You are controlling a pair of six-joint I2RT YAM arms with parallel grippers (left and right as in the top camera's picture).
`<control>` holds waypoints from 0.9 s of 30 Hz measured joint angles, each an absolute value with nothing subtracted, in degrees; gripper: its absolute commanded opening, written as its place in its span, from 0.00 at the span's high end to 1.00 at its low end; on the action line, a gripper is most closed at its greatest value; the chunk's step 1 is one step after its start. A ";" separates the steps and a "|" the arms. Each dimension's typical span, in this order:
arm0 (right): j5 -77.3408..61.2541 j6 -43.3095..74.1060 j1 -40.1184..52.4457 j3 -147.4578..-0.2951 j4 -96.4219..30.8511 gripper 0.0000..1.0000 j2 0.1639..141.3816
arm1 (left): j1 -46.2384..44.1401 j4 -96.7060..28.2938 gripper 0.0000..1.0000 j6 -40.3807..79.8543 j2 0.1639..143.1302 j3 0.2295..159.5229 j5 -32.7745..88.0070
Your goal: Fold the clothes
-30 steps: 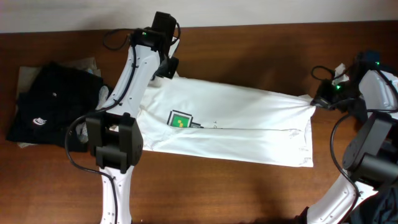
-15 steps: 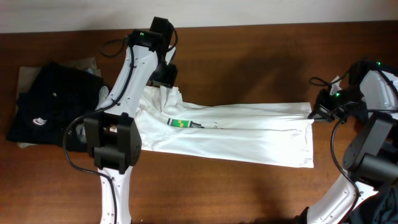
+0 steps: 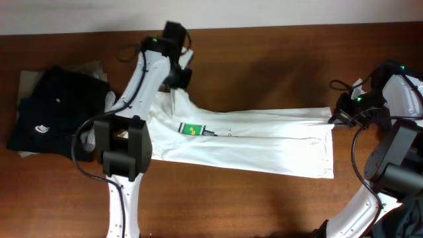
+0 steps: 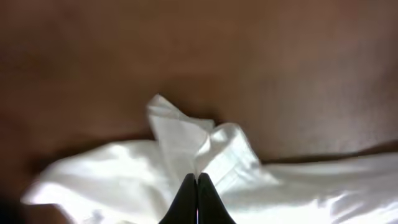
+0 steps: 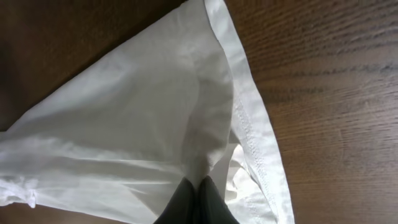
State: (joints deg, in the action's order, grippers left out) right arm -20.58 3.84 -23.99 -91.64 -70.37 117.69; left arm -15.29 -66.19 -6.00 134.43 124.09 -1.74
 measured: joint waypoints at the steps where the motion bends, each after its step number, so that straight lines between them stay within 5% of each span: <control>1: -20.56 3.84 -23.99 -91.64 -70.17 0.96 117.69 | -14.74 -67.44 1.00 -6.00 134.45 128.49 -2.24; 8: -20.45 3.84 -23.99 -91.66 -67.22 0.96 117.69 | -14.37 -77.41 1.00 -6.00 134.47 147.26 -7.29; 18: -20.40 3.84 -24.03 -91.68 -70.78 0.95 117.69 | -14.37 -96.47 1.00 -5.98 134.47 147.39 -3.07; 23: -20.40 3.84 -24.12 -91.72 -71.72 0.96 117.69 | -16.53 -96.44 1.00 -4.03 134.52 131.90 2.26; 26: -20.38 3.84 -24.21 -91.72 -71.75 0.92 117.69 | -17.30 -96.49 0.80 -1.67 133.51 120.33 2.94; 27: -20.14 3.84 -24.21 -91.72 -71.75 0.92 117.69 | -17.28 -96.57 0.60 -1.19 132.51 118.26 3.01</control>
State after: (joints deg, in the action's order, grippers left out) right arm -20.14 3.84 -24.21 -91.72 -71.75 117.69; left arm -17.28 -96.57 -1.19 132.51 118.26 3.01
